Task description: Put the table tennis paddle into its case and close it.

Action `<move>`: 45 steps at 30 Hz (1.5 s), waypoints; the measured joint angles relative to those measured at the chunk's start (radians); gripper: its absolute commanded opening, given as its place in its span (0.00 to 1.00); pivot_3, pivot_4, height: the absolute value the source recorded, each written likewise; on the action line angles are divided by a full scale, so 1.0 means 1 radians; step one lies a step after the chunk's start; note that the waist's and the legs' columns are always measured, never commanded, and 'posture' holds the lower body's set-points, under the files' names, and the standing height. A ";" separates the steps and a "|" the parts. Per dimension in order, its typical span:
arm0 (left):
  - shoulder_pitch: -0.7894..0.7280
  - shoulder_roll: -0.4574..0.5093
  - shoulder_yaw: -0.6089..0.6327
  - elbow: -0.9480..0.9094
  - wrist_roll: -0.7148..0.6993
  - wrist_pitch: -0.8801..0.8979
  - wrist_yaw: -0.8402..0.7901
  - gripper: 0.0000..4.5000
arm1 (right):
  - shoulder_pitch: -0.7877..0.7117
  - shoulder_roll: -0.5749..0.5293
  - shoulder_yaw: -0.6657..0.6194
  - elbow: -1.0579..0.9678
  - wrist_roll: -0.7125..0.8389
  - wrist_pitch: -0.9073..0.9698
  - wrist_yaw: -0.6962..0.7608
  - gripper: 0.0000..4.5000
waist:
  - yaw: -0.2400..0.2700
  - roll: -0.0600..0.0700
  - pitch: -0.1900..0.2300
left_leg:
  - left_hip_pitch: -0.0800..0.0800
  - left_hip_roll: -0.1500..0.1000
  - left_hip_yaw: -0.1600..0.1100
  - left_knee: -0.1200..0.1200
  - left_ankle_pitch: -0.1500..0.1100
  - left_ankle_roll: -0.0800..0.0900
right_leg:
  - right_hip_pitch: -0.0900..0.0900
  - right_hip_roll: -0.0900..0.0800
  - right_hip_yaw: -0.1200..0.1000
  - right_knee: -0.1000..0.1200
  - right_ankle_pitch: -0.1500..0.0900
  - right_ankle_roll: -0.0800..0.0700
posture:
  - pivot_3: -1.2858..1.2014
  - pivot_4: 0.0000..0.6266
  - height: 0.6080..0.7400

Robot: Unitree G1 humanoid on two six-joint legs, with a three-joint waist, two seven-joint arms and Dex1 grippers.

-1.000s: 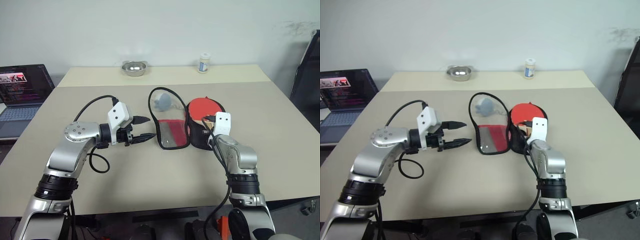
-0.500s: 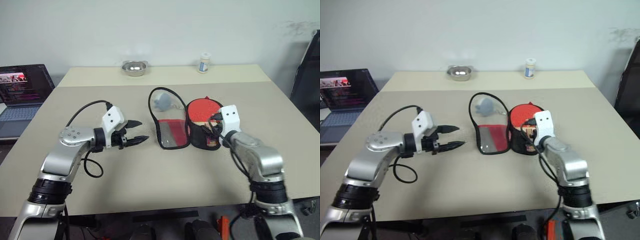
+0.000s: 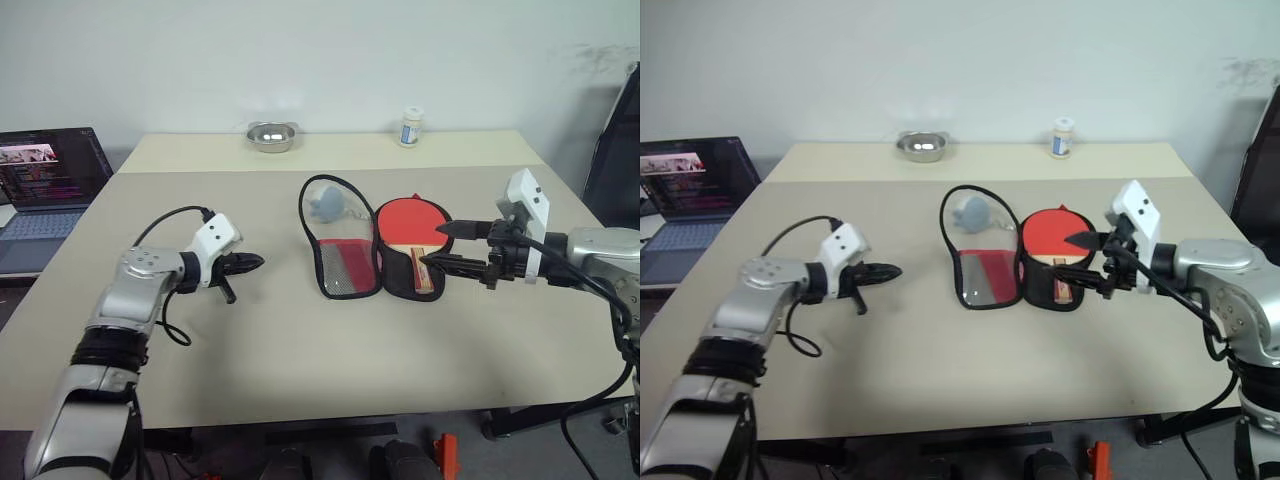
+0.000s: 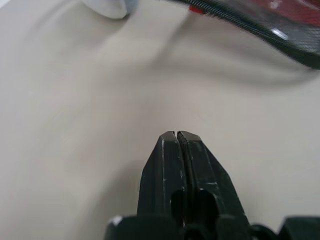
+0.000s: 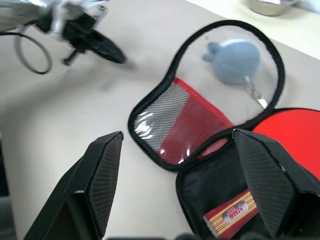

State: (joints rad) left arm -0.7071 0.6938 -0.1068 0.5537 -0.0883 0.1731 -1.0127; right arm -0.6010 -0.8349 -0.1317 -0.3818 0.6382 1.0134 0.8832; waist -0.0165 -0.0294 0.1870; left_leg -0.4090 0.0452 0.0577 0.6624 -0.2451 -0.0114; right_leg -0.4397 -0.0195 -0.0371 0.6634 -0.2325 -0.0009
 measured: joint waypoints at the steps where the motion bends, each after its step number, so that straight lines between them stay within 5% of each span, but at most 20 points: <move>1: -0.013 -0.022 -0.008 0.033 0.009 -0.010 0.004 0.01 | 0.001 -0.005 -0.001 0.004 0.001 -0.006 0.003 0.85 | 0.000 0.000 0.000 | 0.000 0.000 0.000 0.000 0.000 0.000 | 0.000 0.000 0.000 0.000 0.000 0.000 | 0.52 0.24 1.00; 6: -0.109 -0.166 -0.010 0.154 0.007 -0.031 0.007 0.01 | 0.011 -0.028 -0.010 0.014 0.008 -0.023 0.005 0.85 | 0.008 -0.001 0.000 | -0.001 0.000 0.000 0.000 0.000 0.000 | 0.000 0.000 -0.001 0.000 0.000 0.000 | 0.52 0.24 1.00; 10: -0.344 -0.388 -0.001 0.294 -0.031 -0.047 -0.013 0.01 | 0.035 -0.039 -0.045 0.042 -0.003 -0.026 -0.050 0.85 | 0.040 -0.003 0.002 | -0.008 -0.004 -0.003 0.006 0.000 0.000 | -0.002 0.000 -0.005 -0.001 0.002 0.002 | 0.52 0.24 1.00; 14: -0.513 -0.484 0.021 0.355 -0.050 -0.096 -0.033 0.01 | 0.061 -0.042 -0.067 0.043 -0.010 -0.028 -0.086 0.85 | 0.032 -0.003 0.001 | -0.006 -0.006 0.000 0.004 -0.003 0.005 | -0.001 -0.001 0.000 -0.004 0.003 0.002 | 0.52 0.24 1.00; 19: -0.487 -0.573 -0.022 0.406 -0.023 -0.142 -0.081 0.01 | 0.086 -0.048 -0.074 0.057 -0.050 -0.037 -0.134 0.85 | 0.013 -0.002 0.001 | -0.006 -0.004 0.000 0.003 -0.003 0.005 | -0.002 0.001 0.000 -0.003 0.004 -0.002 | 0.52 0.24 1.00; 25: -0.400 -0.499 -0.034 0.354 -0.007 -0.158 -0.143 0.01 | 0.098 -0.027 -0.077 0.143 -0.067 -0.024 -0.191 0.85 | 0.005 -0.002 0.001 | -0.001 -0.002 0.000 0.003 -0.003 0.005 | -0.001 0.003 0.001 0.001 0.002 0.002 | 0.52 0.24 1.00; 29: -0.294 -0.400 -0.007 0.209 -0.031 -0.108 -0.180 0.00 | 0.025 0.054 -0.037 0.311 -0.115 -0.047 -0.238 0.99 | -0.008 -0.002 0.001 | 0.000 0.000 -0.001 0.003 -0.002 0.005 | -0.001 0.003 0.003 0.001 0.002 0.001 | 0.52 0.24 1.00; 37: -0.052 -0.241 0.054 -0.200 -0.117 0.098 -0.157 0.00 | -0.120 0.161 0.138 0.709 -0.299 -0.250 -0.212 0.99 | -0.012 -0.002 0.001 | -0.001 0.000 0.000 0.003 -0.002 0.005 | -0.001 0.001 0.004 0.000 0.005 -0.003 | 0.52 0.24 1.00; 45: 0.038 -0.172 0.077 -0.348 -0.150 0.192 -0.086 0.00 | -0.269 0.261 0.164 1.113 -0.418 -0.465 -0.193 0.99 | -0.008 -0.001 0.001 | -0.001 0.000 0.000 0.003 -0.002 0.004 | 0.000 0.000 0.004 0.001 0.005 -0.003 | 0.52 0.24 1.00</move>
State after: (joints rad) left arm -0.6694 0.5220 -0.0300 0.2055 -0.2386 0.3653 -1.0989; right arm -0.8698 -0.5743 0.0323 0.7311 0.2202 0.5480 0.6899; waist -0.0245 -0.0309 0.1876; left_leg -0.4095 0.0456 0.0576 0.6653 -0.2474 -0.0069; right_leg -0.4402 -0.0196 -0.0335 0.6641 -0.2270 -0.0043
